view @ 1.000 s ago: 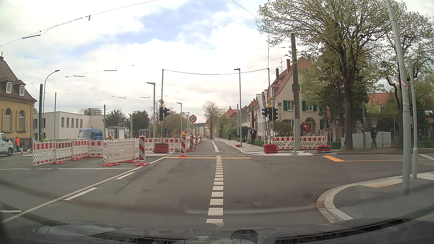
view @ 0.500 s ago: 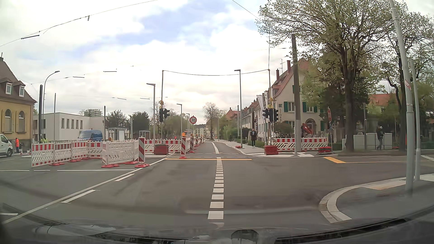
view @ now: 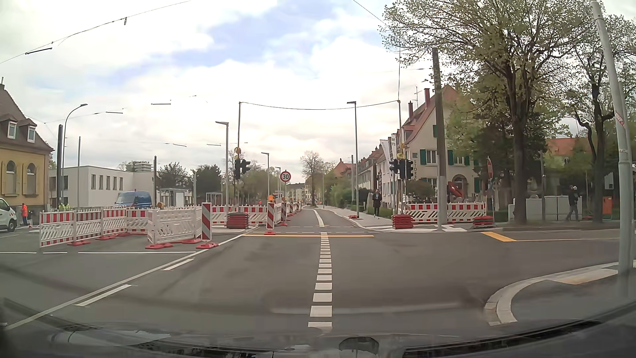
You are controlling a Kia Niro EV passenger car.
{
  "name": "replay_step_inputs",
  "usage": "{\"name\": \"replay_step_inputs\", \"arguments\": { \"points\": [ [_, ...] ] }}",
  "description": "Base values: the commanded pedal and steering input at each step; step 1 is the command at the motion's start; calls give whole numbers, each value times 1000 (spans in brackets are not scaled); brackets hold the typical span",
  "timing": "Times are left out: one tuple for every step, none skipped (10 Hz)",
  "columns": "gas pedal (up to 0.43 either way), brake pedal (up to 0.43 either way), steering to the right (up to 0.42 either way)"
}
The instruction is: Follow the waypoints while adhering to traffic rules and regulations
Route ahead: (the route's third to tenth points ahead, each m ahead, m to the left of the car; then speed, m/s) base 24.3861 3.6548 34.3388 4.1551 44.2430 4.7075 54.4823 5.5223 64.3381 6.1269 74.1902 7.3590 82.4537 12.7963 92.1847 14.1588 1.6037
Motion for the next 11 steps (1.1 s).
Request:
{"name": "replay_step_inputs", "arguments": {
  "points": [
    [339, 0, -69],
    [339, 0, -64],
    [339, 0, -58],
    [339, 0, -52],
    [339, 0, -44],
    [339, 0, -36],
    [339, 0, -26],
    [331, 0, -18],
    [331, 0, -13],
    [319, 0, -10],
    [299, 0, -6]
  ]
}}
